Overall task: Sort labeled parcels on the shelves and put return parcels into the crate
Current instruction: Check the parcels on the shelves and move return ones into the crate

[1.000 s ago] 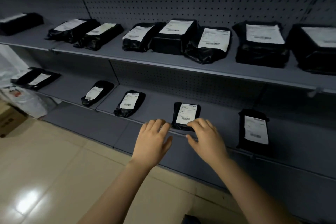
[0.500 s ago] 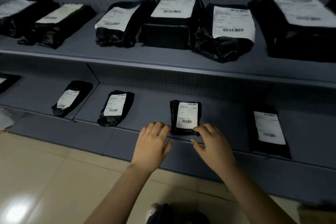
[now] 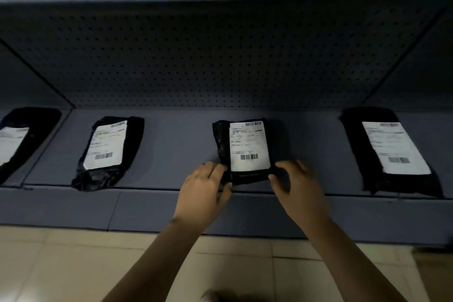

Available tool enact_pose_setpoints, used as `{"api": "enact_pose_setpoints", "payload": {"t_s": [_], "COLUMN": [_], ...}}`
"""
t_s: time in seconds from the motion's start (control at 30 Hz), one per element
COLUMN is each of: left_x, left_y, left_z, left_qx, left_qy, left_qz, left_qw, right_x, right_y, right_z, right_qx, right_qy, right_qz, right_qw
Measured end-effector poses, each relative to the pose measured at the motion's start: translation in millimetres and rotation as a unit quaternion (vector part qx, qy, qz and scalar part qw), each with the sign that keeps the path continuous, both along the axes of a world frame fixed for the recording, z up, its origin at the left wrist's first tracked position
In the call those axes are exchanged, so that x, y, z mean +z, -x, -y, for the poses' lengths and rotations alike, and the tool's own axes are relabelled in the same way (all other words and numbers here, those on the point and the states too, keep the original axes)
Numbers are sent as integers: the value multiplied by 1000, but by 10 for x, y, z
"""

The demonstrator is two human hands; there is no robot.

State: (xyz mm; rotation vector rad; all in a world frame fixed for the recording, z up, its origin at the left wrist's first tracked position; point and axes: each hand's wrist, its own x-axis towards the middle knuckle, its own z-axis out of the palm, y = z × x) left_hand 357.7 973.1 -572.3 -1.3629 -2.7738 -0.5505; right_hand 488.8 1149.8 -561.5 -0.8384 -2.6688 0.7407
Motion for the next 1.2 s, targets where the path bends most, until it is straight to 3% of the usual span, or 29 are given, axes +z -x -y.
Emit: {"api": "enact_pose_setpoints", "payload": {"t_s": [0.2,0.33,0.47,0.83,1.2], "left_x": [-447,-581,-628,-584,-307], "left_y": [125,147,127,28,19], "left_z": [-356,-460,-504,-361,-187], "left_qx": [104,127,127,118,69], "left_qy": [-53,-91,-188,-310,-389], "left_qz": [140,273,366,390,344], "left_qw": [983,949,903,859,852], "right_x": [-466,-604,-645,-629,-409], "right_y": [345,435,472,407,328], "right_z": [-171,-204,-189,-62,190], "right_qx": [-51,-44,-42,-35,-42], "right_qy": [153,219,284,306,327], "right_qz": [24,56,14,-104,-250], "right_qw": [987,973,958,946,910]}}
